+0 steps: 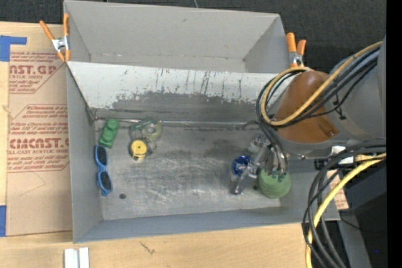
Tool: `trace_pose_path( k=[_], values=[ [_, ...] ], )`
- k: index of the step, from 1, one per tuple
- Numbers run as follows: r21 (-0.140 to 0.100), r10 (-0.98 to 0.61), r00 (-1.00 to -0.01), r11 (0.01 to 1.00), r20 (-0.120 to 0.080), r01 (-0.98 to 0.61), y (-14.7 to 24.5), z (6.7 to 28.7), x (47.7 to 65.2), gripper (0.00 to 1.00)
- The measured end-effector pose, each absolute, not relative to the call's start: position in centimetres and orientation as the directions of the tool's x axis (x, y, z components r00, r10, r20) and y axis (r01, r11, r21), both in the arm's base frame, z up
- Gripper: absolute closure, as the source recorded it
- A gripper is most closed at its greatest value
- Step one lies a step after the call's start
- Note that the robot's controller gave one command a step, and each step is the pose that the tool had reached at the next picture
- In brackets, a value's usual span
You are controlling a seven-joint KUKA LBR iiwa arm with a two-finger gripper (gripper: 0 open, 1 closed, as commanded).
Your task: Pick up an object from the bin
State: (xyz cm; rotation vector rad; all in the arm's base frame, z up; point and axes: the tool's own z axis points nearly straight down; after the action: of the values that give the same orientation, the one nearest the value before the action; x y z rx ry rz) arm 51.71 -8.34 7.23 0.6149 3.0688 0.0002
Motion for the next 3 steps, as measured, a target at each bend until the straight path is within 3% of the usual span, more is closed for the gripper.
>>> trace_pose_path(
  k=[1, 2, 3],
  values=[
    [0.006, 0.535, -0.845, 0.845, -0.016, 0.535, -7.1, 7.3, 50.1, 0.00],
    [0.005, 0.534, -0.846, 0.846, -0.013, 0.534, -7.1, 7.4, 50.1, 1.00],
    [0.002, 0.533, -0.846, 0.846, -0.003, 0.533, -7.0, 11.5, 50.2, 1.00]
  ],
)
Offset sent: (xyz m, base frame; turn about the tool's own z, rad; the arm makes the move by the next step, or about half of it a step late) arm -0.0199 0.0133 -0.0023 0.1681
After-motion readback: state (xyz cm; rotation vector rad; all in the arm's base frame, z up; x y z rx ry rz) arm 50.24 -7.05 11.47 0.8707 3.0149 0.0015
